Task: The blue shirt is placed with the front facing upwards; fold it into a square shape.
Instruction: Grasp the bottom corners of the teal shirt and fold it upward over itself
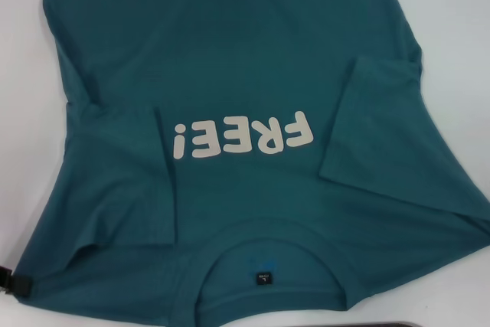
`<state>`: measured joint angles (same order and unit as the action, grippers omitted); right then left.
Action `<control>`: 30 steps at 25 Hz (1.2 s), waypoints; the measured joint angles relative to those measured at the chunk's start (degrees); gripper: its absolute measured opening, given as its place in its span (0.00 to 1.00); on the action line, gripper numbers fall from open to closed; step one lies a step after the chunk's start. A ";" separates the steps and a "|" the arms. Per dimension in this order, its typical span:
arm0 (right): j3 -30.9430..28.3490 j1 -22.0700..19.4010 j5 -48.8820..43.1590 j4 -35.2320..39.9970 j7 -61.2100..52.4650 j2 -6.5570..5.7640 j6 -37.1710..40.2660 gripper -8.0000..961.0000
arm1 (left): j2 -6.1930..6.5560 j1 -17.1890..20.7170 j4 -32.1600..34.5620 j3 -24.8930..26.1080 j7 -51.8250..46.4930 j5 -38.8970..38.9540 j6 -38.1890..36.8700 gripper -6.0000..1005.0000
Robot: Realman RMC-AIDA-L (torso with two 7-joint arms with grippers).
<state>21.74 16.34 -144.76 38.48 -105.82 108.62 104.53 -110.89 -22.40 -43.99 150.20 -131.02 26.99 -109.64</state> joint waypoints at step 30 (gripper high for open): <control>-6.66 5.77 0.18 0.05 0.95 0.64 0.17 0.04 | 0.43 -5.75 -0.45 4.47 2.03 6.54 1.81 0.01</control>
<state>15.08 22.10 -144.57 38.53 -104.87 109.27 104.71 -110.46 -28.15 -44.44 154.68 -128.99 33.53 -107.83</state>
